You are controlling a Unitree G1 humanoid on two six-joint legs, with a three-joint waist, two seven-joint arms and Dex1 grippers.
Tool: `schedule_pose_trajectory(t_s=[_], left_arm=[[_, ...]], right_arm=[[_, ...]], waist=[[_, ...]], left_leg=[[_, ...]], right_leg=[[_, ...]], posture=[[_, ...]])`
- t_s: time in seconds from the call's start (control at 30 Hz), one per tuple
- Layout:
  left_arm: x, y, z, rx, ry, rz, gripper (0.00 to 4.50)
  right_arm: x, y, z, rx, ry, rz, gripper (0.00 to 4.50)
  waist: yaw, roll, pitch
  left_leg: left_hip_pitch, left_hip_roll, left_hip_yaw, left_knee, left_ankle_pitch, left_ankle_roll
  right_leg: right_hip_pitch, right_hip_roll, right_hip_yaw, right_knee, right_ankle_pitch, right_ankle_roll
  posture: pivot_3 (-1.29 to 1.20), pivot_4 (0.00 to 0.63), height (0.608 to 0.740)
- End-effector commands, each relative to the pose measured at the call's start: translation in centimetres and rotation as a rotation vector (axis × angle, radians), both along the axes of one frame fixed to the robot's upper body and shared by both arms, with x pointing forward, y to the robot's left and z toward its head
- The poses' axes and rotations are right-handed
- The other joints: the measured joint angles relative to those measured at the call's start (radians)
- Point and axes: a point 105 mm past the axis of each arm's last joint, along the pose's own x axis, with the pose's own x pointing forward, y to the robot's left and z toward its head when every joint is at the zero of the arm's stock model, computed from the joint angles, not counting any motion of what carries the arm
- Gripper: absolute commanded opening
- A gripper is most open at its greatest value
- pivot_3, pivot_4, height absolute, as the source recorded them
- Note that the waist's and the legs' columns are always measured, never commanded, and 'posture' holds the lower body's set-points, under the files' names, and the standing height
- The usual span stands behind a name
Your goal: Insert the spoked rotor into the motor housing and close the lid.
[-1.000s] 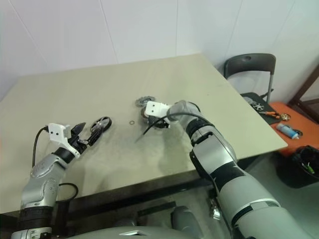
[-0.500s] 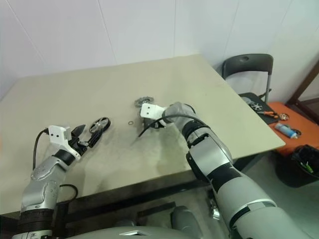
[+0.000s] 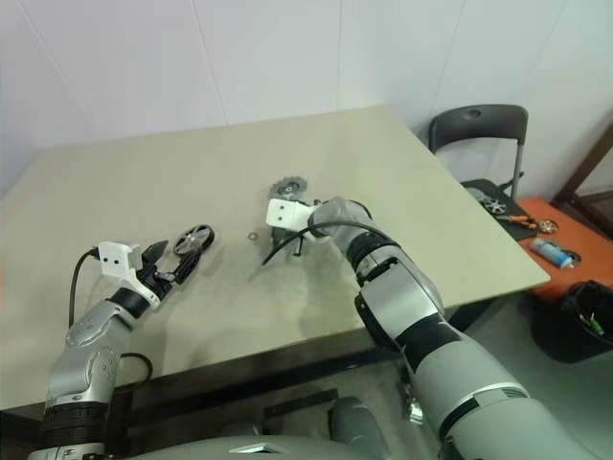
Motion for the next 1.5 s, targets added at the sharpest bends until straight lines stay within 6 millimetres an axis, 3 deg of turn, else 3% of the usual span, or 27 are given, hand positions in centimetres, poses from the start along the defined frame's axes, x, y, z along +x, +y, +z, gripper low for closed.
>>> schedule_pose_trajectory(t_s=[0.03,0.27,0.5,0.63,0.83,1.0,1.33,1.5], left_arm=[[0.3,0.0,1.6,0.017,-0.060,0.001,4.50],[0.6,0.0,1.6,0.019,-0.061,0.006,4.50],[0.8,-0.3,1.4,0.014,-0.058,0.001,4.50],[1.1,-0.4,1.3,0.012,-0.056,-0.004,4.50],[1.5,-0.9,1.3,0.009,-0.058,-0.022,4.50],[1.6,-1.0,1.1,0.011,-0.054,-0.031,4.50],[2.2,-1.3,1.1,0.016,-0.050,-0.061,4.50],[2.6,-1.4,1.4,0.022,-0.052,-0.075,4.50]], right_arm=[[0.7,-0.2,1.0,-0.015,-0.051,-0.018,0.16],[0.3,0.8,1.8,0.012,-0.023,0.035,0.16],[-3.2,2.7,4.8,0.081,0.238,0.337,0.16],[-4.3,1.3,6.1,0.098,0.335,0.426,0.16],[-4.9,-2.6,4.2,0.035,0.366,0.392,0.16],[-6.6,-4.4,3.9,0.044,0.372,0.391,0.16],[-6.8,-4.2,4.3,0.165,0.325,0.241,0.16],[-6.8,-3.8,5.1,0.176,0.295,0.258,0.16]], waist=[[-0.001,0.000,0.000],[0.000,0.000,0.000],[-0.007,0.001,0.000],[-0.004,0.001,0.001],[0.009,0.000,0.000],[0.006,0.001,0.001],[0.009,0.001,0.001],[0.009,0.001,0.001]], left_leg=[[0.000,0.000,0.000,0.000,0.000,0.000],[0.000,0.000,0.000,0.000,0.000,0.000],[-0.001,0.000,0.000,-0.002,0.000,0.000],[-0.001,0.000,0.000,-0.001,0.000,0.000],[-0.001,0.000,-0.001,0.000,0.000,0.000],[-0.002,0.000,0.000,-0.001,0.000,0.000],[-0.001,0.000,0.000,0.001,0.000,0.000],[-0.001,0.000,0.000,0.000,0.000,0.000]], right_leg=[[0.000,0.000,0.000,0.000,0.000,0.000],[0.000,0.000,0.000,0.000,0.000,0.000],[-0.002,0.000,0.000,-0.001,0.000,0.000],[-0.002,0.000,0.000,0.000,-0.001,0.000],[0.000,-0.001,-0.001,-0.001,-0.001,0.000],[-0.002,0.000,-0.001,-0.001,-0.001,0.000],[0.000,0.000,-0.001,0.000,-0.003,0.004],[0.000,0.000,-0.001,-0.001,-0.003,0.004]], posture=[[0.00,0.000,0.740],[0.00,0.000,0.740],[0.00,0.000,0.740],[0.00,0.000,0.740],[0.00,0.000,0.740],[0.00,0.000,0.740],[0.00,0.000,0.740],[0.00,0.000,0.740]])
